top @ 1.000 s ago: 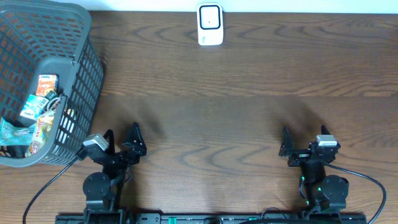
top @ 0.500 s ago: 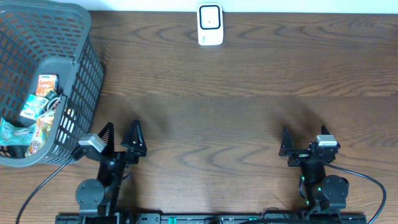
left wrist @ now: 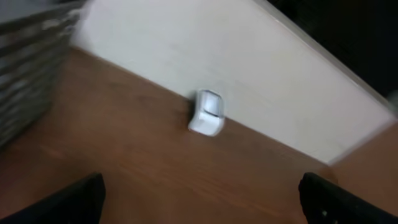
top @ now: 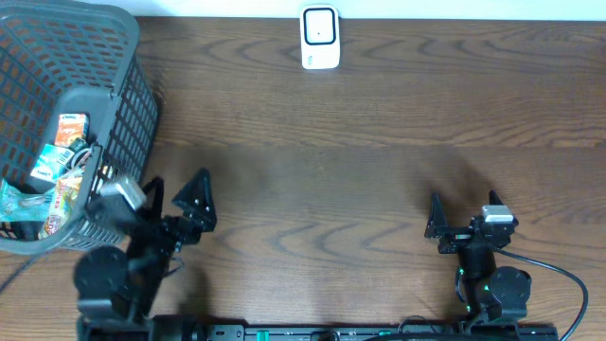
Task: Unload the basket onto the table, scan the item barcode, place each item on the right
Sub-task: 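Raise the left gripper and swing it toward the grey basket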
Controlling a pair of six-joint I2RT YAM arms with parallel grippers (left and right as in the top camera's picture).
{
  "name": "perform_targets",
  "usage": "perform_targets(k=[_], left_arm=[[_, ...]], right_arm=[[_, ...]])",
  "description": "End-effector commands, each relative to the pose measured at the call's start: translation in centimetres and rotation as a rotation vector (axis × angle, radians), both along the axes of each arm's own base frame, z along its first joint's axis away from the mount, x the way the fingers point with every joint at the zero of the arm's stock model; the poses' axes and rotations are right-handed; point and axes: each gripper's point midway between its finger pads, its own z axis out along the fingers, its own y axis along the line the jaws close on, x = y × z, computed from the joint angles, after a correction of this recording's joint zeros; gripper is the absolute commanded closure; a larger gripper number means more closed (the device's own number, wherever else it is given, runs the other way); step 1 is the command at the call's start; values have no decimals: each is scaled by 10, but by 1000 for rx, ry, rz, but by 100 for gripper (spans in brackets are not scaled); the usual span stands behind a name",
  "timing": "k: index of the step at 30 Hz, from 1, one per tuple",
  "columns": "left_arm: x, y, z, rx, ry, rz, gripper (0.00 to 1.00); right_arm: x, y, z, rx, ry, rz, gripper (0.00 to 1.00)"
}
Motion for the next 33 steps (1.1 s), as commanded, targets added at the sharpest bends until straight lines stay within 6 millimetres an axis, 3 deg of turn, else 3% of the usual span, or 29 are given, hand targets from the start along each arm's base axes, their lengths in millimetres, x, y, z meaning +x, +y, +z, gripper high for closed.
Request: perform_targets(k=[1, 3, 10, 20, 25, 29, 33], left_arm=[[-7, -38, 42, 8, -68, -242, 2], [-7, -47, 51, 2, -86, -301, 2], [-15, -62, 51, -17, -84, -403, 2], [-3, -62, 58, -90, 28, -392, 2], [9, -61, 36, 22, 244, -423, 2], [23, -59, 10, 0, 424, -421, 2], [33, -59, -4, -30, 488, -414, 2]], right_arm=[[0, -3, -2, 9, 7, -17, 1], [0, -3, -2, 9, 6, -17, 1], [0, -3, -2, 9, 6, -17, 1], [0, -3, -2, 9, 6, -17, 1], [0, -3, -2, 9, 6, -17, 1], [0, -3, -2, 9, 7, -17, 1], [0, -3, -2, 9, 7, -17, 1]])
